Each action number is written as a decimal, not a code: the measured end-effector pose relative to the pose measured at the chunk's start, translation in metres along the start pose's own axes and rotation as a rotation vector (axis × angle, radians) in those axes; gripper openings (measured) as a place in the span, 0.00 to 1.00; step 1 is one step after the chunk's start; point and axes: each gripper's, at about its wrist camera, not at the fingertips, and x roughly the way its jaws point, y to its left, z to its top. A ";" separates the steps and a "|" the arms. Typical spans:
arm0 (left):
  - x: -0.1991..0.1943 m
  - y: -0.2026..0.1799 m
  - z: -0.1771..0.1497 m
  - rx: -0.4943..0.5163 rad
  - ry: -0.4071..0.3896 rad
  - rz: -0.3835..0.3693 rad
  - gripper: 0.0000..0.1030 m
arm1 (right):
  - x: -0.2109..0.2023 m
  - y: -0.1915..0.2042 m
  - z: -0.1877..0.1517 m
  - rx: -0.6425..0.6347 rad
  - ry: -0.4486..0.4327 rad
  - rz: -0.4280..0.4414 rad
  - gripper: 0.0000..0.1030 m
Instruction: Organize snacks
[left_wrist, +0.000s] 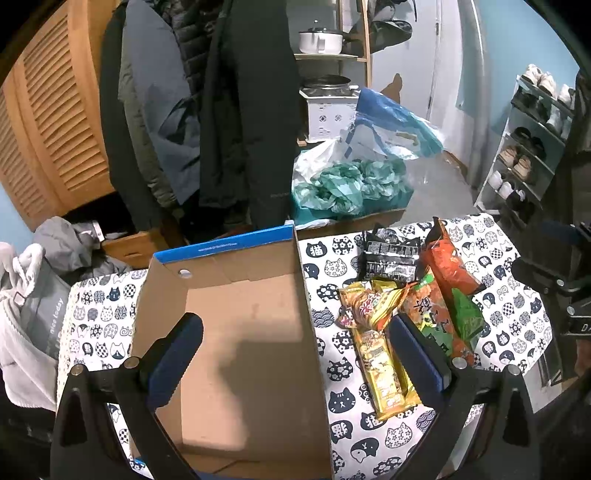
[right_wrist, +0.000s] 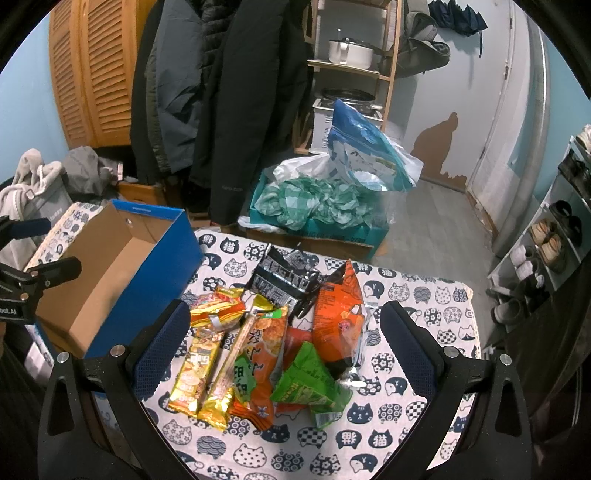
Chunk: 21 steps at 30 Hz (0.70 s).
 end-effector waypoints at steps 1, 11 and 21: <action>0.000 0.000 0.000 -0.002 0.003 0.000 0.99 | 0.000 0.000 0.000 0.000 0.001 0.003 0.98; 0.003 0.003 -0.001 -0.022 0.019 -0.007 0.99 | 0.001 0.005 0.001 -0.008 0.007 0.015 0.98; 0.007 0.003 -0.002 -0.024 0.025 -0.010 0.99 | 0.002 0.004 0.001 -0.011 0.010 0.016 0.98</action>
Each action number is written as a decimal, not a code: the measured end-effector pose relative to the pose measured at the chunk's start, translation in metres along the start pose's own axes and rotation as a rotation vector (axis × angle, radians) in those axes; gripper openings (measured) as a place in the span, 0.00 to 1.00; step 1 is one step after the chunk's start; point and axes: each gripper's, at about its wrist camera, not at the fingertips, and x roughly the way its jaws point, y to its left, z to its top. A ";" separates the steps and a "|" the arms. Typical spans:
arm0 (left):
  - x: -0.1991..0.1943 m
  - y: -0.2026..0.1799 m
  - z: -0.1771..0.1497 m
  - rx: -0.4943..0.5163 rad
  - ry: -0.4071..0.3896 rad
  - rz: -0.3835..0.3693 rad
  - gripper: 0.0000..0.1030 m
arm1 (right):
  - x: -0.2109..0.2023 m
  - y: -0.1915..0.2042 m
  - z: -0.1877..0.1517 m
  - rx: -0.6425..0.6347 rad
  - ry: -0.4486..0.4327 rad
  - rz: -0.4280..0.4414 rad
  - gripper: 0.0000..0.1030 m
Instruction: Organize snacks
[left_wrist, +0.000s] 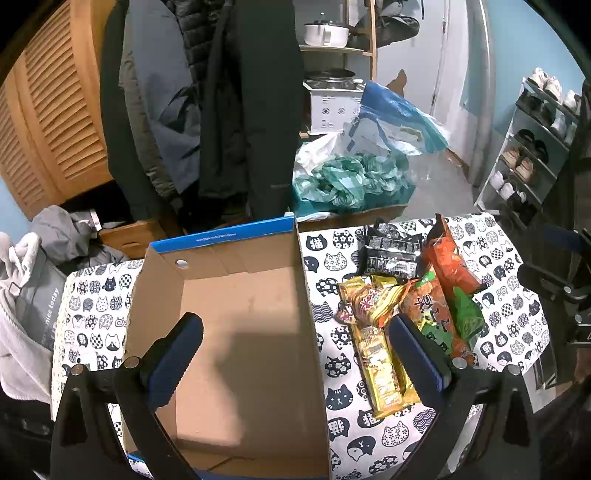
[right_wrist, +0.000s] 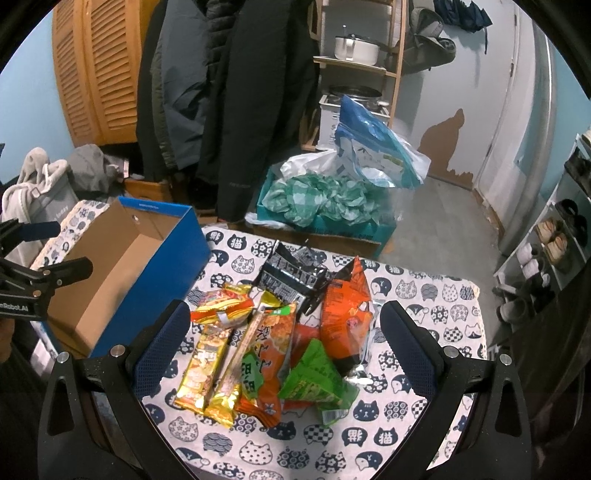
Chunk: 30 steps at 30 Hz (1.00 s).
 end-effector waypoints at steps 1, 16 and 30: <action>0.000 0.000 0.000 -0.001 0.000 -0.001 0.99 | -0.001 0.001 0.000 -0.001 0.000 0.001 0.98; 0.003 -0.002 -0.001 -0.010 0.011 -0.010 0.99 | -0.001 0.000 -0.001 0.002 0.001 0.002 0.98; 0.004 0.000 -0.003 -0.036 0.029 -0.028 0.99 | 0.001 0.000 -0.004 -0.004 0.008 0.000 0.98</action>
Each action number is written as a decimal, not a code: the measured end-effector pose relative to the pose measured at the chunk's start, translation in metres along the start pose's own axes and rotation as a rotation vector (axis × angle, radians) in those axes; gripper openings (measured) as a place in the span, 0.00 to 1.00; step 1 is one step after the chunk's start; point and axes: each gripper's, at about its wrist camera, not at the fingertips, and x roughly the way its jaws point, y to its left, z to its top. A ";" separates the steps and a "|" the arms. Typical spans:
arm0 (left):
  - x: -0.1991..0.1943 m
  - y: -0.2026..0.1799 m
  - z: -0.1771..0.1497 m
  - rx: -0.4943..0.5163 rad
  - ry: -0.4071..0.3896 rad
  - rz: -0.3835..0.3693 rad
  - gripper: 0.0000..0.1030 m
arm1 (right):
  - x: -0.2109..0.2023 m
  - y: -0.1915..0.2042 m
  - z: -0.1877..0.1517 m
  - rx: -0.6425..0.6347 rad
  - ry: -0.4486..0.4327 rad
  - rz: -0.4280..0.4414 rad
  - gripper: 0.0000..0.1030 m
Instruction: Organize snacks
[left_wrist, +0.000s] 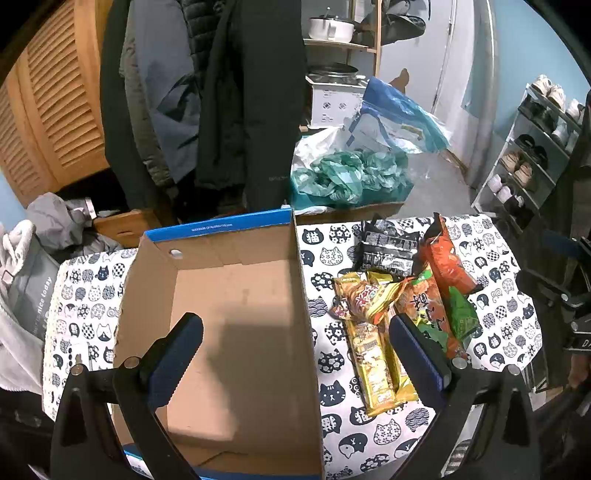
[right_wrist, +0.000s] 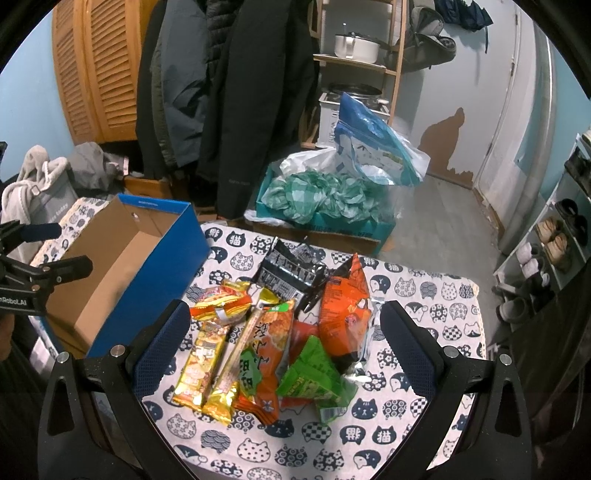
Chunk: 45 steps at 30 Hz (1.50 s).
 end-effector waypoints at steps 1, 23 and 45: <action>0.000 0.001 0.000 -0.003 0.002 -0.002 0.99 | 0.000 0.000 -0.001 0.000 0.001 0.000 0.98; 0.028 -0.016 0.008 0.029 0.075 -0.039 0.99 | 0.011 -0.024 -0.007 0.042 0.042 -0.015 0.98; 0.119 -0.089 0.029 0.108 0.201 -0.119 0.99 | 0.089 -0.104 -0.035 0.219 0.269 -0.008 0.98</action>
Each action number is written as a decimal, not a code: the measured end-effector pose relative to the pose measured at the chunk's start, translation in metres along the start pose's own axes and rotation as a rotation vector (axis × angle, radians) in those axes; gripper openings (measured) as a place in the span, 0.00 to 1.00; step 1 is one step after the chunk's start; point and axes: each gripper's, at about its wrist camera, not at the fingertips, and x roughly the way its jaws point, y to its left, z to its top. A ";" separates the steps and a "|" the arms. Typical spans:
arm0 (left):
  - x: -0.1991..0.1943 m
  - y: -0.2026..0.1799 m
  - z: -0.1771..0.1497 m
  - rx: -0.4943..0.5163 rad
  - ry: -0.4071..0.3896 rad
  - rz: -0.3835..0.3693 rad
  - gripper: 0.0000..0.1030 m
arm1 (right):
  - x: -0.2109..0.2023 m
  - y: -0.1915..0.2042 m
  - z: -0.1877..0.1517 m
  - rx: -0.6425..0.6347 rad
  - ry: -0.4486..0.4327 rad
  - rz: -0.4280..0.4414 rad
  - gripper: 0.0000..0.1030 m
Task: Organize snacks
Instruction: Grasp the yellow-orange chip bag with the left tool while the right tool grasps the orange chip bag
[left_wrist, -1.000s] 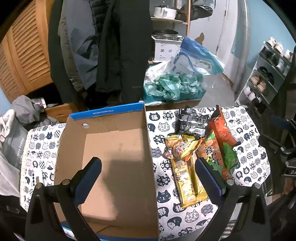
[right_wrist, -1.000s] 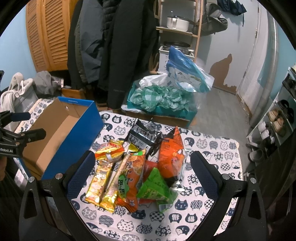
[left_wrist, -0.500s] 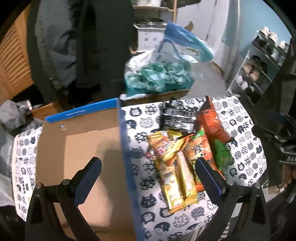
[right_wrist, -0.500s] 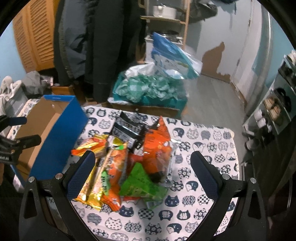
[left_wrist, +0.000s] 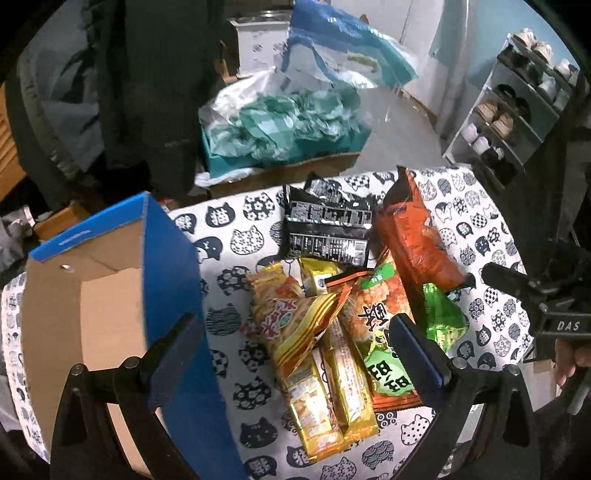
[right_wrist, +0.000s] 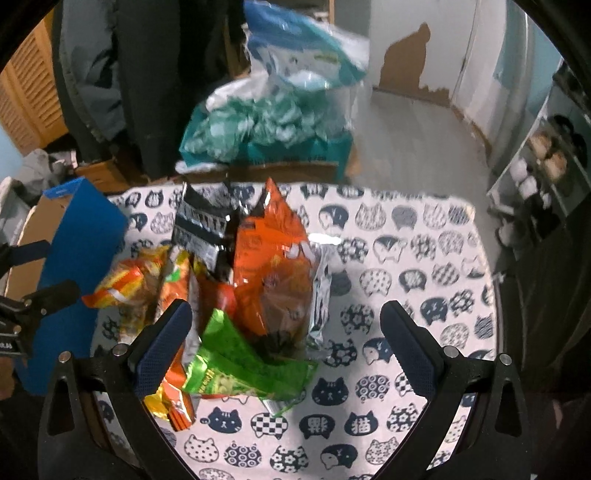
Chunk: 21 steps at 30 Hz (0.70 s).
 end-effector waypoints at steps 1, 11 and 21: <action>0.004 -0.001 0.000 -0.003 0.003 -0.003 0.99 | 0.003 -0.002 -0.002 0.005 0.007 0.004 0.98; 0.041 -0.022 0.007 0.077 0.038 0.054 0.99 | 0.024 -0.014 -0.011 0.028 0.063 0.020 0.98; 0.079 -0.014 0.007 0.066 0.107 0.092 0.99 | 0.047 -0.011 0.004 0.038 0.094 0.055 0.98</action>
